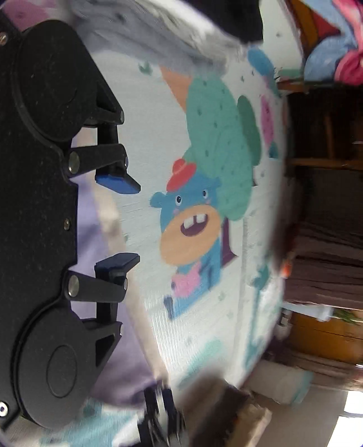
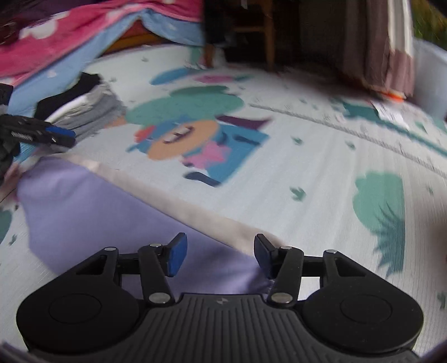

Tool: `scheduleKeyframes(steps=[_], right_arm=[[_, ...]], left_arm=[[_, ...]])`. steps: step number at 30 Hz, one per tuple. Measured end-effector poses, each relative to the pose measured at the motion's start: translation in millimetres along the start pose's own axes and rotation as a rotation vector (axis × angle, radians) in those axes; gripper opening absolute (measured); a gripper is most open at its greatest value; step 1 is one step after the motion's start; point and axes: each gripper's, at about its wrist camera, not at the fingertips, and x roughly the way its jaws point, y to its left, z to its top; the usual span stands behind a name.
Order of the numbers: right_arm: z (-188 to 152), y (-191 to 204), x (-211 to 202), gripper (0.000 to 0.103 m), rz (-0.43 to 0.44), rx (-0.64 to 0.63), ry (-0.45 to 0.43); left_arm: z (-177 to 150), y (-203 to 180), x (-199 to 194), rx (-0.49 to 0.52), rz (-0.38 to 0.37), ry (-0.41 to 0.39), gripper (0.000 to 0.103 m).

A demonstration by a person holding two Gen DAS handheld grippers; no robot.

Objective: Fold clothes
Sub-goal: 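Release the cuffs with the left gripper and press the folded sweatpants flat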

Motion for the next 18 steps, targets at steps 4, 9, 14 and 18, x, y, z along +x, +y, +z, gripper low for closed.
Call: scheduleKeyframes(steps=[4, 9, 14, 18], right_arm=[[-14, 8, 19, 0.057, -0.022, -0.051, 0.125], [-8, 8, 15, 0.057, -0.036, -0.090, 0.174], [28, 18, -28, 0.058, -0.003, -0.266, 0.248], [67, 25, -69, 0.060, 0.009, -0.305, 0.314]], left_arm=[[-47, -26, -25, 0.081, -0.053, 0.083, 0.046], [-72, -44, 0, 0.174, 0.063, 0.191, 0.048], [-61, -33, -5, 0.101, 0.095, 0.001, 0.049], [-70, 7, 44, -0.036, 0.154, 0.039, 0.052]])
